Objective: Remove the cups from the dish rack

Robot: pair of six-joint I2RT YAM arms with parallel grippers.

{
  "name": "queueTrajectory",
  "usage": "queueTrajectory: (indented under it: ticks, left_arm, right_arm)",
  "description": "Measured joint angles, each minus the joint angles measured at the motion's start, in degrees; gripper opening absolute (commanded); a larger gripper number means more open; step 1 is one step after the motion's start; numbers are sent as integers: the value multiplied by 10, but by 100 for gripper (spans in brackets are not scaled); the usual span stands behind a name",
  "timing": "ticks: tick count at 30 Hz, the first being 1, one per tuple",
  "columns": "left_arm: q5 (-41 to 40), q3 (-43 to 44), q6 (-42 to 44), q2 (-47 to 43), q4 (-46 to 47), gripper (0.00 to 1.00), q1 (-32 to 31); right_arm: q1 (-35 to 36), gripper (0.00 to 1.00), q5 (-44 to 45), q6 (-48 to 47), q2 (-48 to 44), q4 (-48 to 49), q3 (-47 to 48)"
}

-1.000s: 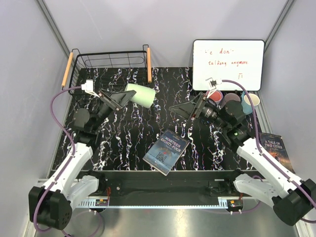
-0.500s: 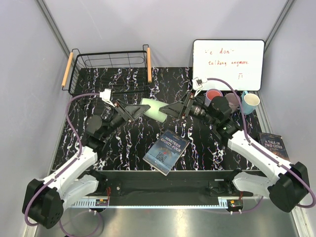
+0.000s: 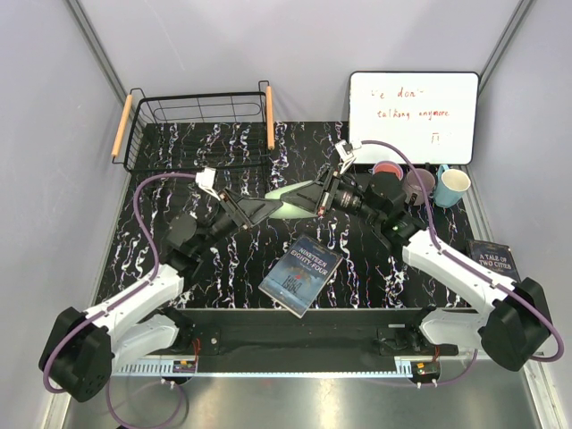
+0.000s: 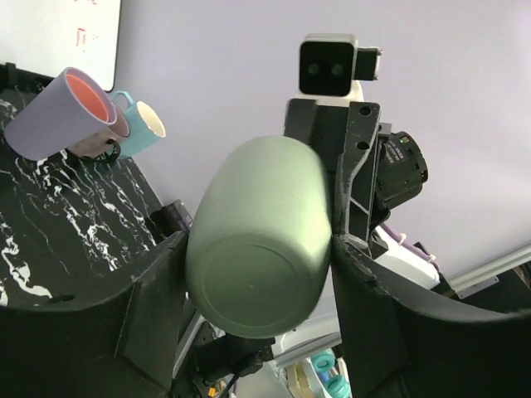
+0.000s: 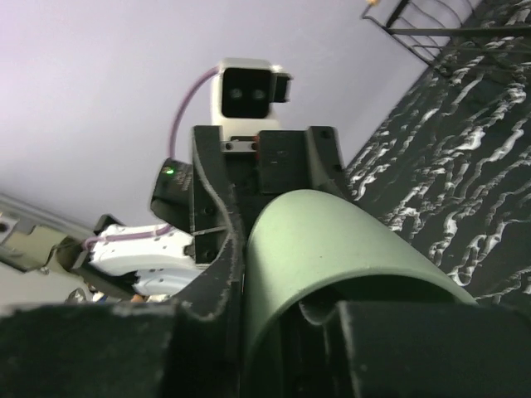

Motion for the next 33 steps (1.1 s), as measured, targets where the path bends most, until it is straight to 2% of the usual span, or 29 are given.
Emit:
queueTrajectory:
  ticks: [1, 4, 6, 7, 8, 9, 13, 16, 19, 21, 22, 26, 33]
  left_arm:
    - [-1, -1, -4, 0, 7, 0, 2]
    - [0, -3, -9, -2, 23, 0, 0]
    - [0, -3, -8, -2, 25, 34, -2]
    - [0, -3, -8, -2, 25, 54, -2]
    - [0, -2, -7, -2, 19, 83, -2]
    - [-2, 1, -5, -5, 8, 97, -2]
    - [-30, 26, 46, -21, -108, 99, -4]
    - [-76, 71, 102, -37, -233, 99, 5]
    - [-140, 112, 145, -46, -333, 99, 17]
    - [-186, 139, 165, -47, -396, 99, 22]
    - [-206, 149, 173, -46, -428, 99, 22]
    - [-245, 154, 177, -43, -515, 99, 21]
    - [-283, 123, 169, -44, -603, 99, 16]
  right_arm:
    - [3, 0, -3, 7, -1, 7, 1]
    - [8, 0, -9, 12, -6, 15, 5]
    - [9, 0, -8, 11, -10, 13, 5]
    - [9, 0, -7, 10, -11, 10, 5]
    - [9, 0, -5, 8, -14, 4, 5]
    - [9, 0, 0, 7, -17, -5, 5]
    - [12, 0, 44, -41, -53, -68, 6]
    - [12, 0, 108, -94, -106, -163, 13]
    - [13, 0, 194, -140, -133, -263, 63]
    - [14, 0, 287, -172, -127, -343, 127]
    - [14, 0, 356, -195, -107, -391, 176]
    - [-10, 0, 510, -246, 14, -532, 347]
    - [-168, 0, 525, -256, 262, -702, 553]
